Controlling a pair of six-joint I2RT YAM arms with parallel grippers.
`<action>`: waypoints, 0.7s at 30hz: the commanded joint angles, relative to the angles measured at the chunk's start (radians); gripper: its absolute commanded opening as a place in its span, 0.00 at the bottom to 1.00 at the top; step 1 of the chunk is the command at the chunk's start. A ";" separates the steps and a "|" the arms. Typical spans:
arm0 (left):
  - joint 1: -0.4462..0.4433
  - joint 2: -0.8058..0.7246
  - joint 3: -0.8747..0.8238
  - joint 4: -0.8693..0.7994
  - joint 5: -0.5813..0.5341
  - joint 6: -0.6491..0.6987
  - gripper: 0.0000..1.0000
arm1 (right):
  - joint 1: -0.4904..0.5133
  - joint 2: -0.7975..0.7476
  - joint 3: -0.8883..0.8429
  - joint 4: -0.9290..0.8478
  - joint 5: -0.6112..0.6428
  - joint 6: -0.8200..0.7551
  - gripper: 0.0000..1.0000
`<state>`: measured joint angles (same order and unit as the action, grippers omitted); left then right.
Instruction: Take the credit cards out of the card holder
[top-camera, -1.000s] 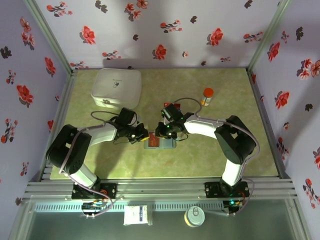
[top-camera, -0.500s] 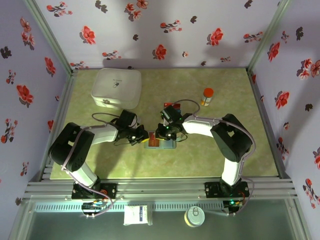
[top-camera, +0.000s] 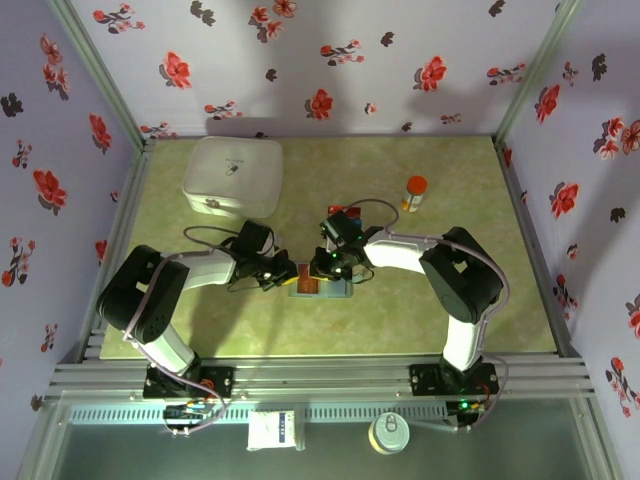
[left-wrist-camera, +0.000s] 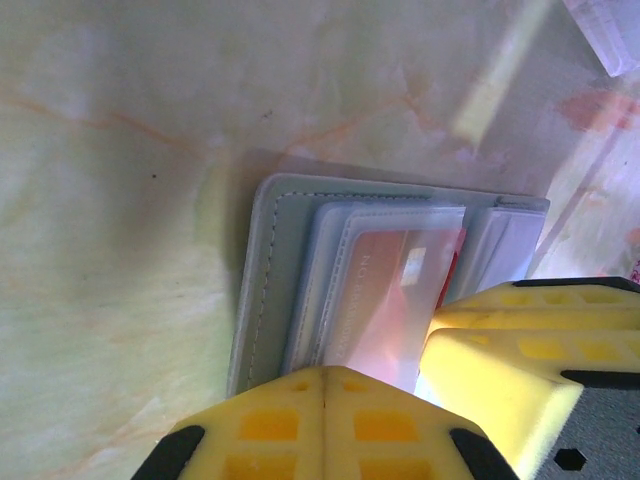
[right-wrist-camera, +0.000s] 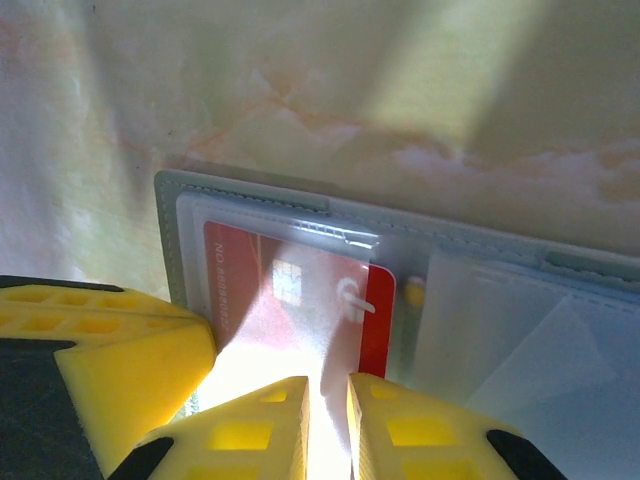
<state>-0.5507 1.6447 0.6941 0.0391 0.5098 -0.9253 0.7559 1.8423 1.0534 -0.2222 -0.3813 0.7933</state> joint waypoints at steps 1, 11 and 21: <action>-0.005 0.007 -0.030 -0.044 -0.025 -0.001 0.01 | 0.008 -0.005 0.014 -0.081 0.065 -0.022 0.20; -0.005 -0.012 -0.023 -0.053 -0.023 -0.003 0.02 | 0.011 -0.018 0.049 -0.145 0.100 -0.051 0.20; -0.004 -0.059 0.008 -0.100 -0.025 0.003 0.06 | 0.014 -0.054 0.044 -0.107 0.064 -0.042 0.20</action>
<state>-0.5507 1.6169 0.6907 -0.0044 0.5003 -0.9253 0.7650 1.8313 1.0885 -0.3199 -0.3176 0.7593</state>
